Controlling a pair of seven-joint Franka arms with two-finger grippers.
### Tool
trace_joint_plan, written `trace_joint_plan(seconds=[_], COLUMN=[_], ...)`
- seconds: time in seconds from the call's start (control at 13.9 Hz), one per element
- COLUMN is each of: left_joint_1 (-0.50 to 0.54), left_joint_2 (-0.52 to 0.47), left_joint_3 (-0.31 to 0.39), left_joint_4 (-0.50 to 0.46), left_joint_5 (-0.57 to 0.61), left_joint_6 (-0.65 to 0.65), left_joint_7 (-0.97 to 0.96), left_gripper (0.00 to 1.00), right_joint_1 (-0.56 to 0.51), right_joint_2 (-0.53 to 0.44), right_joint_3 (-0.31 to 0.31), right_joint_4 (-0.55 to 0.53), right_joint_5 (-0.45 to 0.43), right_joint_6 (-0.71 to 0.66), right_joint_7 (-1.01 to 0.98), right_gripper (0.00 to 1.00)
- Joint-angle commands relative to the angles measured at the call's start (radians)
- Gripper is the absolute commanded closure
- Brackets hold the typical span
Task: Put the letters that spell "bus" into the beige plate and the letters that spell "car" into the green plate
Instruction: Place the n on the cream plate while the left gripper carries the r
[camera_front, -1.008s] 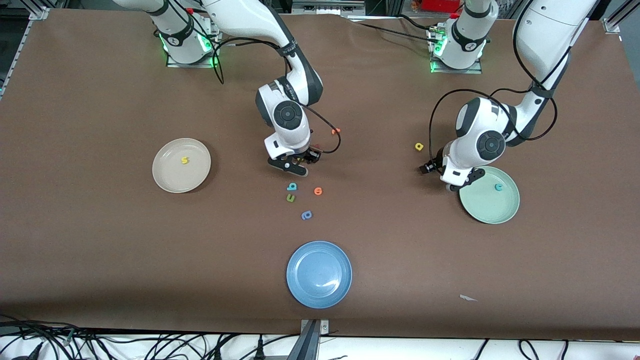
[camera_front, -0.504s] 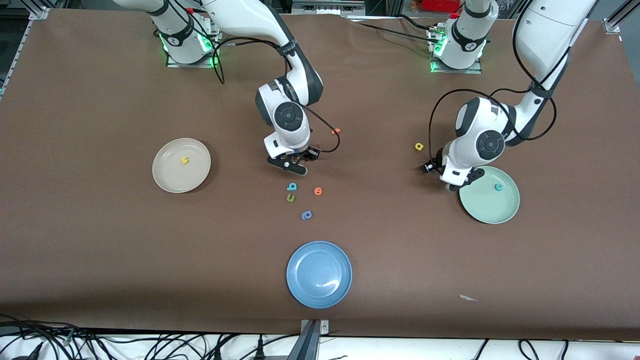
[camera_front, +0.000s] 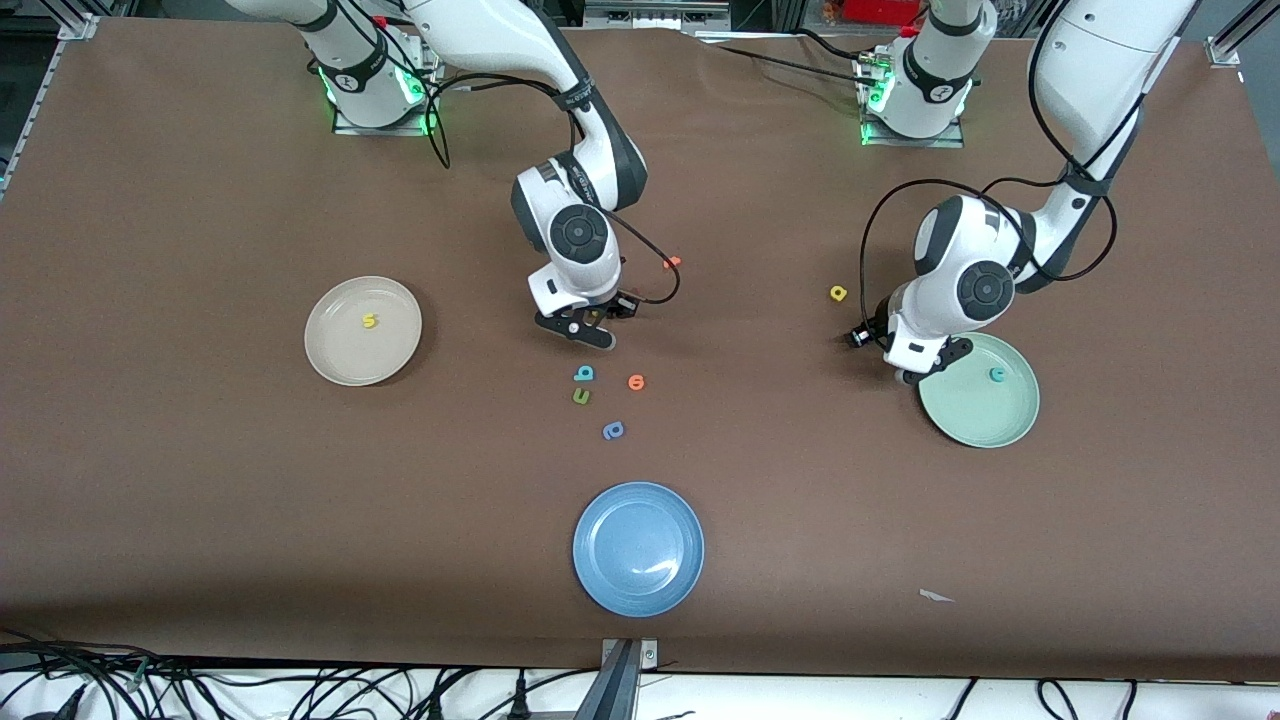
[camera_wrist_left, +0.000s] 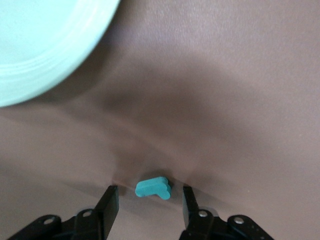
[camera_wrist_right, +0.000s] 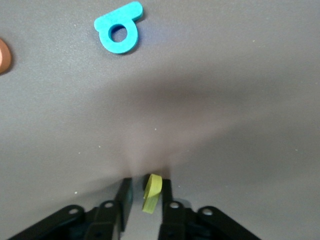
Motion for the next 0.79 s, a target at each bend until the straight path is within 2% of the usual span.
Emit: trace_joint_plan(seconds=[0.0,0.22,0.36,0.5,0.72], left_joint_1=[0.002,0.0,-0.003,-0.003,-0.003], left_joint_2=[0.003,0.013,0.025,0.023,0.023], left_joint_3=[0.004,0.004,0.004,0.004,0.004], left_joint_4=[0.011,0.011,0.011,0.011,0.011], left_joint_5=[0.016,0.016,0.016,0.016,0.016], left_joint_6=[0.004,0.029,0.037,0.037,0.037], left_joint_7=[-0.015,-0.03,-0.038,-0.038,-0.044], left_gripper=[0.41,0.42,0.43,0.48,0.58], right_joint_1=[0.013,0.013,0.013,0.013,0.013], right_joint_2=[-0.003,-0.014,-0.047,-0.081,-0.1], right_joint_3=[-0.009,-0.023,-0.072,-0.122,-0.23], right_joint_4=[-0.015,-0.01,0.017,0.03,0.017], right_joint_5=[-0.03,-0.047,-0.113,-0.146,-0.152], right_joint_6=[-0.018,-0.041,-0.156,-0.245,-0.361], right_joint_7=[-0.003,-0.011,-0.021,-0.031,-0.223], right_gripper=[1.0,1.0,1.0,1.0,1.0])
